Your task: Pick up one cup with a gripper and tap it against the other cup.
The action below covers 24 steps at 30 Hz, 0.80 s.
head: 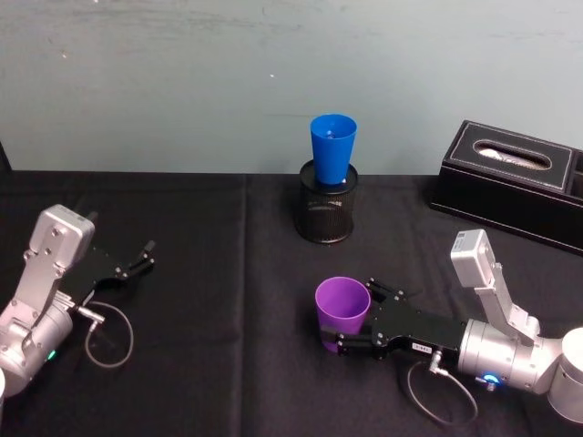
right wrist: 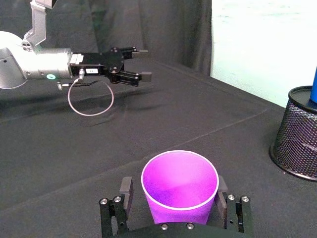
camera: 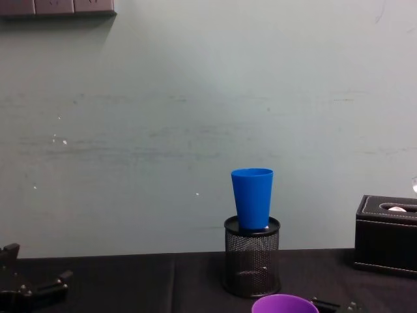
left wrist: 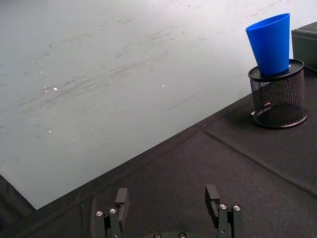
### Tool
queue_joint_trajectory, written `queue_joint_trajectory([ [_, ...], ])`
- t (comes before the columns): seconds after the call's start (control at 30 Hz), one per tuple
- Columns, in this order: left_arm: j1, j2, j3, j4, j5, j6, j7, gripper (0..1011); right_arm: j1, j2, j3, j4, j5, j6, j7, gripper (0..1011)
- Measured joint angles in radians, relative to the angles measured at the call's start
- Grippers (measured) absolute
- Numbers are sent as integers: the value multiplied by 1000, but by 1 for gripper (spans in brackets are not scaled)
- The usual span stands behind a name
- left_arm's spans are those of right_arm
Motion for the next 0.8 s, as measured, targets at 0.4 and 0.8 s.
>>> queue_joint_trajectory([
  [0.4, 0, 0, 0, 0, 0, 0, 0, 1011, 0, 1, 0, -2, 0, 0, -1, 815],
  [0.8, 0, 0, 0, 0, 0, 0, 0, 1011, 0, 2, 0, -2, 1, 1, -2, 738],
])
